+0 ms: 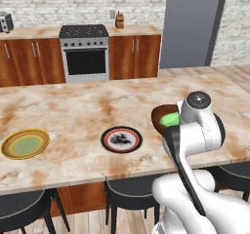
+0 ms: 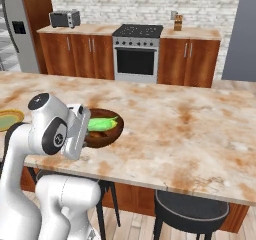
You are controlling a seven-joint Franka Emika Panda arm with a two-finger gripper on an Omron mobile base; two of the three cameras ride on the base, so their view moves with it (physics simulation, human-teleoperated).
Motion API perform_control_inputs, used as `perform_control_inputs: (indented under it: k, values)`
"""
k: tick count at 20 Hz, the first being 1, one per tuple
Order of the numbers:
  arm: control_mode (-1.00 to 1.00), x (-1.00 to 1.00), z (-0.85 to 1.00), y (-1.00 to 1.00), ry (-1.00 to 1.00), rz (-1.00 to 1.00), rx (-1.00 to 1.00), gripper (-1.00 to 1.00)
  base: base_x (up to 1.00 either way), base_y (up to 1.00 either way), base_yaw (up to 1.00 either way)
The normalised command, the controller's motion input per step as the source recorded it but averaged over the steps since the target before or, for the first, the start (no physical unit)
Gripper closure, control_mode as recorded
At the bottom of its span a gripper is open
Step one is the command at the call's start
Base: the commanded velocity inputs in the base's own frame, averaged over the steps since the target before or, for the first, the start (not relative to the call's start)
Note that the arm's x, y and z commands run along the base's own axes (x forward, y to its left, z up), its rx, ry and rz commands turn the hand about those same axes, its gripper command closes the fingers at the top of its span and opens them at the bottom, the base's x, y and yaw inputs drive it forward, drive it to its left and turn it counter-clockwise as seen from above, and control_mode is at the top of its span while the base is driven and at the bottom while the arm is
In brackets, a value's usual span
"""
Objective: Pick the chicken drumstick and corn from their plates and place them in the bowl. Then put the bowl in the fridge.
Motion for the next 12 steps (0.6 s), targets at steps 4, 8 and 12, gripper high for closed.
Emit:
perform_control_inputs:
  k: [4,8,12]
  values:
    - [-1.00,-0.04,0.00,0.02,-0.02,0.00,0.00,1.00,0.00,0.00,0.00]
    - [-1.00,0.00,0.00,0.00,0.00,0.00,0.00,1.00,0.00,0.00,0.00]
    - [-1.00,0.00,0.00,0.00,0.00,0.00,0.00,1.00,0.00,0.00,0.00]
